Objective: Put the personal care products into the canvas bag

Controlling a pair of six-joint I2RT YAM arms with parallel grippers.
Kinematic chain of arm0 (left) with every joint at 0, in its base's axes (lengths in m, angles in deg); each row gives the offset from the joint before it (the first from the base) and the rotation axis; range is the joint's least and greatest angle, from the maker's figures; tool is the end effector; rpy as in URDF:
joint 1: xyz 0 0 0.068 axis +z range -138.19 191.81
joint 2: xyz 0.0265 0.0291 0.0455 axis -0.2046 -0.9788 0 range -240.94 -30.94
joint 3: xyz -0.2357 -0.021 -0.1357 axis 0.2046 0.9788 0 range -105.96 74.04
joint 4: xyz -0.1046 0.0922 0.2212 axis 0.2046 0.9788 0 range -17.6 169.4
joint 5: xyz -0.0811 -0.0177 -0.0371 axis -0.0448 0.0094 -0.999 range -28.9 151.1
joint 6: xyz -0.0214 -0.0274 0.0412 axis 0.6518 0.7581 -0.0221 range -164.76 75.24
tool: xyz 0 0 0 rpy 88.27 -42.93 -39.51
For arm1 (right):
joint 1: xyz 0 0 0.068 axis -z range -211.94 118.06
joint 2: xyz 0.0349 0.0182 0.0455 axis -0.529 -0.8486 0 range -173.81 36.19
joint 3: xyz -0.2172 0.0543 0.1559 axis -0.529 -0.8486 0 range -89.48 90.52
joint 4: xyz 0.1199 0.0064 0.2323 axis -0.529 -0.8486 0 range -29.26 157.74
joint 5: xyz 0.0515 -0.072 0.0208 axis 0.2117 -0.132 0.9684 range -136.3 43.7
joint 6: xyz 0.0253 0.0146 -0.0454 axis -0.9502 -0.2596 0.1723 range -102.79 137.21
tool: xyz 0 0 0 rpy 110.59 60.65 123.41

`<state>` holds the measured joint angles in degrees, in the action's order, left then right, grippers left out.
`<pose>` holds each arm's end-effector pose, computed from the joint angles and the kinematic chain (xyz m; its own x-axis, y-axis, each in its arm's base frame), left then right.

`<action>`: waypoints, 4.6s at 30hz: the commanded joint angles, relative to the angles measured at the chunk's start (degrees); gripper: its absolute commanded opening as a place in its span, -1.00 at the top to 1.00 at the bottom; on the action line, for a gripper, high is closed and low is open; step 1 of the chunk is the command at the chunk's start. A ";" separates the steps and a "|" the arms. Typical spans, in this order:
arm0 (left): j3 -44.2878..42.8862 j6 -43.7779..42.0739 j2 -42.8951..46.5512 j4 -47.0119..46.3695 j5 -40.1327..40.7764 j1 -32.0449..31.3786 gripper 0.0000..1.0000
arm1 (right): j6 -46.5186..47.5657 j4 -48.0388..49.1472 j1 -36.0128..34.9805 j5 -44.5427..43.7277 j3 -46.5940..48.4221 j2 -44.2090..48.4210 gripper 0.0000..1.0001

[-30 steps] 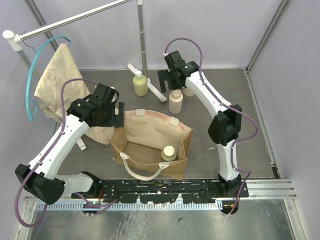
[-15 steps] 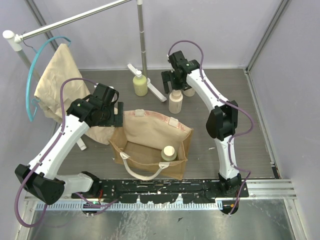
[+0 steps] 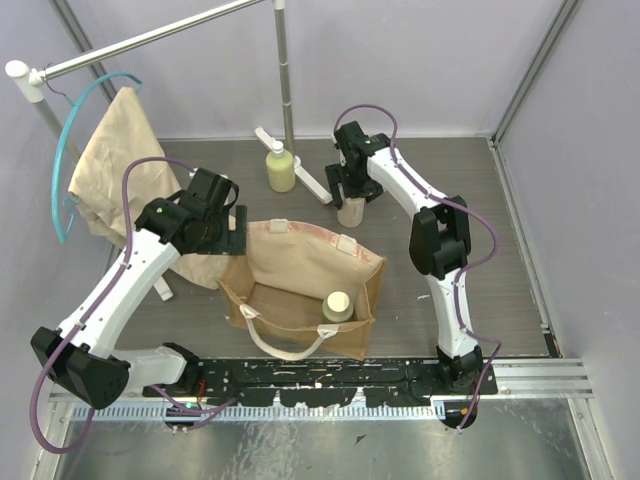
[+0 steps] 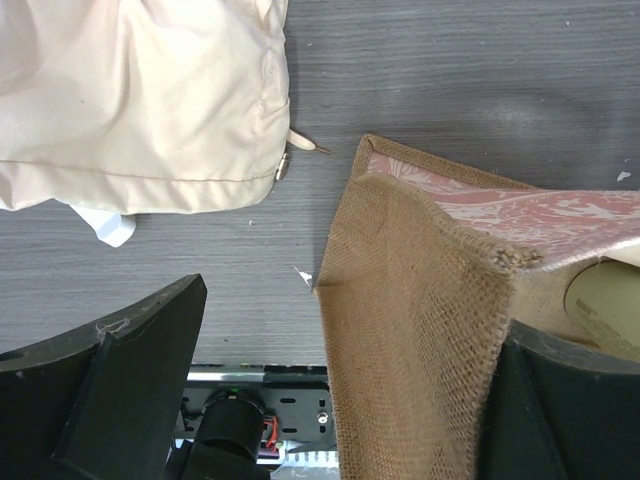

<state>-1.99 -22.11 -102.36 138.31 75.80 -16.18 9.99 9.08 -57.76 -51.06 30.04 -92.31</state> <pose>0.2051 -0.0987 0.3481 -0.8482 0.0289 -0.5289 0.0212 0.9996 0.0206 0.4310 0.2054 0.2398 -0.8769 -0.2851 -0.3871 -0.2978 0.9542 -0.0283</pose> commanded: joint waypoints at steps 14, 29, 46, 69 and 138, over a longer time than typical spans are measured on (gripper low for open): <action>1.68 0.64 -0.19 -0.81 -0.45 -0.14 -0.96 | 2.42 -0.99 -0.24 -4.62 1.47 7.52 0.99; 2.52 -0.32 -0.83 -2.09 -1.65 -0.15 -0.96 | 3.73 -6.15 -0.24 10.81 13.21 26.09 0.99; 2.89 -1.85 -0.13 -0.93 -1.11 -0.17 -0.96 | -1.94 -6.69 -17.32 21.68 -2.79 41.55 0.99; 2.20 -4.54 1.37 0.63 -1.20 -0.14 -0.96 | -14.38 1.48 -26.99 10.29 -25.70 39.01 0.99; 2.67 -3.01 1.43 -1.08 -0.93 -0.16 -0.96 | -8.75 -13.95 -34.58 -8.73 -11.25 34.72 -1.00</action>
<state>-0.11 -25.23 -101.38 139.01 74.02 -16.27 0.22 -2.59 -92.93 -55.12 12.69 -61.36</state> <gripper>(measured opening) 0.980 0.998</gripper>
